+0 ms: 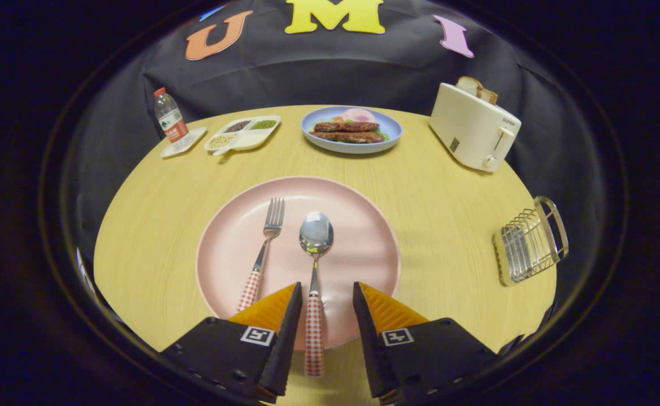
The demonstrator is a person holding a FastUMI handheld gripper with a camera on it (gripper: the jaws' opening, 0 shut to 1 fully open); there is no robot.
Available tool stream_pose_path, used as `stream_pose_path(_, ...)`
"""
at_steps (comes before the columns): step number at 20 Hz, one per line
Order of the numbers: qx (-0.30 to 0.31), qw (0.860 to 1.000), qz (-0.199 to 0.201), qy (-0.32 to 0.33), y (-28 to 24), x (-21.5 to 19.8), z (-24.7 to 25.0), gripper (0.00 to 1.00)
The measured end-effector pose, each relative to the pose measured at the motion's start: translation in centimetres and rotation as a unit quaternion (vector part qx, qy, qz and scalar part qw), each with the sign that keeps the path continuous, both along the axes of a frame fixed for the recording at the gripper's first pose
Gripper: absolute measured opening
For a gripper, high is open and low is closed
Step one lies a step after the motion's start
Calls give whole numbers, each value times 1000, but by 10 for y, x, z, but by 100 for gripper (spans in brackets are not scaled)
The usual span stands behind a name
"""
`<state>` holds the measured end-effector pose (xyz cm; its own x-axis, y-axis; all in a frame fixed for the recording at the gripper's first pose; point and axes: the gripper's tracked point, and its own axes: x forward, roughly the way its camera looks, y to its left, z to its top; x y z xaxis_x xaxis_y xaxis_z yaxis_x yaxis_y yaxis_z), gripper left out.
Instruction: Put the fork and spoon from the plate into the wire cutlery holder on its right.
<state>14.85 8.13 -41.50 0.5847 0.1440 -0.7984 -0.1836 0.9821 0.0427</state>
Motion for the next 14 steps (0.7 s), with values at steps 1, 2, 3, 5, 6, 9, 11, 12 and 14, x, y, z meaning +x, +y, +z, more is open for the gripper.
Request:
stream_pose_path(1,0,1000,0,6,3,-1,-2,52)
stream_pose_path(2,3,1000,2,12,6,-1,-4,50)
stream_pose_path(3,6,1000,-3,10,8,-1,-2,47)
stream_pose_path(5,7,1000,-2,16,13,-1,-4,38)
stream_pose_path(6,5,1000,-1,20,15,-2,-3,30)
stream_pose_path(9,-5,1000,0,23,17,-4,-3,10)
stream_pose_path(11,-10,1000,0,27,16,-7,-3,6)
stream_pose_path(12,-9,1000,1,25,16,-9,0,6)
stream_pose_path(14,-5,1000,5,10,15,-9,13,6)
